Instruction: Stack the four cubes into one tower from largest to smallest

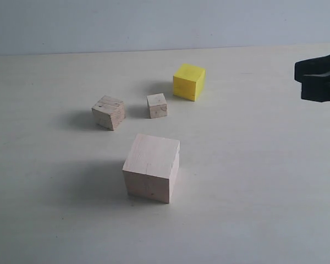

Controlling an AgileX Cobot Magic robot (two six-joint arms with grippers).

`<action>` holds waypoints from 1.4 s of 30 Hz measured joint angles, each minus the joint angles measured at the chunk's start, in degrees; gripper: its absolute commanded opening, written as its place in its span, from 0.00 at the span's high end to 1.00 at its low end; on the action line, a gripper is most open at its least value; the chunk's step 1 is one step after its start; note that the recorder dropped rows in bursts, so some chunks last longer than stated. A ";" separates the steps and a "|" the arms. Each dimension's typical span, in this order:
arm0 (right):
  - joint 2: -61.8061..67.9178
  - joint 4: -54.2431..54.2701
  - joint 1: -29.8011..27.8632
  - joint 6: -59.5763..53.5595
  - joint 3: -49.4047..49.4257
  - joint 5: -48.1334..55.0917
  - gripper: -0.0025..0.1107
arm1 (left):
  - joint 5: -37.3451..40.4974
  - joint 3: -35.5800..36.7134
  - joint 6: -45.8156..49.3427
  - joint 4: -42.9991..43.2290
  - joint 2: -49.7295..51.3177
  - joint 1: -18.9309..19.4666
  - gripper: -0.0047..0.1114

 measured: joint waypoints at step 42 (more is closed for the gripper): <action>46.29 31.32 20.78 -55.44 -18.34 21.49 0.98 | 42.17 -25.13 65.80 -59.59 52.76 0.00 0.96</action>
